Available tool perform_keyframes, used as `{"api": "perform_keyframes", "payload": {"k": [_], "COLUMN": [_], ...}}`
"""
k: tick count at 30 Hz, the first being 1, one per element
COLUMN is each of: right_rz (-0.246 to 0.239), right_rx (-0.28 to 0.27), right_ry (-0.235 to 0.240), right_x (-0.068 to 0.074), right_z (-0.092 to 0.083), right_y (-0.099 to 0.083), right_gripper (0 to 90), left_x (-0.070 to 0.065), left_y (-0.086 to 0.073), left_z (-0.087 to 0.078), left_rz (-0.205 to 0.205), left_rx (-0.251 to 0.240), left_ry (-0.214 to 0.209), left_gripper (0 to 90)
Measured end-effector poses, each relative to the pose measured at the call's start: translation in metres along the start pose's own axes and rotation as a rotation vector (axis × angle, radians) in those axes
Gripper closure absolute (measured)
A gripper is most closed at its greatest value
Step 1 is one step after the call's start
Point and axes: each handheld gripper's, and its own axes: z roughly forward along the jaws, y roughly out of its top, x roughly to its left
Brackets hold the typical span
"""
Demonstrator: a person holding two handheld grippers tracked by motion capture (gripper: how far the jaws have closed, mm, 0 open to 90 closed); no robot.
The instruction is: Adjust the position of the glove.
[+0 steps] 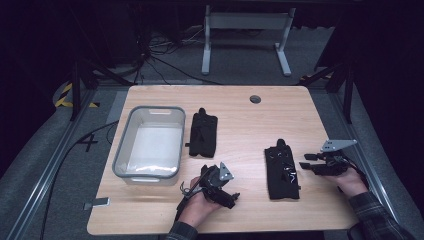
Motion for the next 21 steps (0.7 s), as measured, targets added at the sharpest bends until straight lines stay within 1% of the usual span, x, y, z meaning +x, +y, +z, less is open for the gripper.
{"api": "perform_keyframes", "payload": {"k": [3, 6, 9, 11, 12, 13, 15, 18, 20, 21], "right_rz": [0.012, 0.042, 0.054, 0.059, 0.056, 0.05, 0.05, 0.043, 0.042, 0.042], "right_rx": [0.004, 0.006, -0.007, -0.009, -0.014, -0.015, -0.019, -0.042, -0.045, -0.046], "right_ry": [-0.019, -0.034, -0.054, -0.062, -0.078, -0.083, -0.083, -0.08, -0.077, -0.077], "right_x": [0.002, 0.005, 0.011, 0.014, 0.016, 0.018, 0.018, 0.017, 0.017, 0.017], "right_z": [-0.004, -0.006, -0.009, -0.009, -0.009, -0.009, -0.009, -0.007, -0.007, -0.007], "right_y": [-0.01, -0.021, -0.031, -0.034, -0.035, -0.036, -0.037, -0.039, -0.039, -0.039], "right_gripper": [41.1, 31.1, 22.0, 19.8, 18.3, 16.7, 16.2, 13.4, 12.8, 12.8], "left_x": [0.0, 0.0, 0.0, 0.0, 0.0, 0.0, 0.0, 0.0, 0.0, -0.001], "left_y": [0.0, 0.0, 0.0, 0.0, 0.0, 0.0, 0.0, 0.0, 0.001, 0.002], "left_z": [0.0, 0.0, 0.0, 0.0, 0.0, 0.0, 0.0, 0.0, -0.001, -0.002], "left_rz": [0.0, 0.0, 0.0, 0.0, 0.0, 0.001, 0.001, 0.002, -0.002, -0.006], "left_rx": [0.0, 0.0, 0.0, 0.0, 0.0, 0.001, 0.001, 0.001, 0.006, 0.009], "left_ry": [0.0, 0.0, 0.0, 0.0, 0.0, 0.0, 0.0, 0.0, 0.007, 0.008], "left_gripper": [0.0, 0.0, 0.0, 0.0, 0.0, 0.0, 0.0, 0.0, 3.9, 3.9]}}
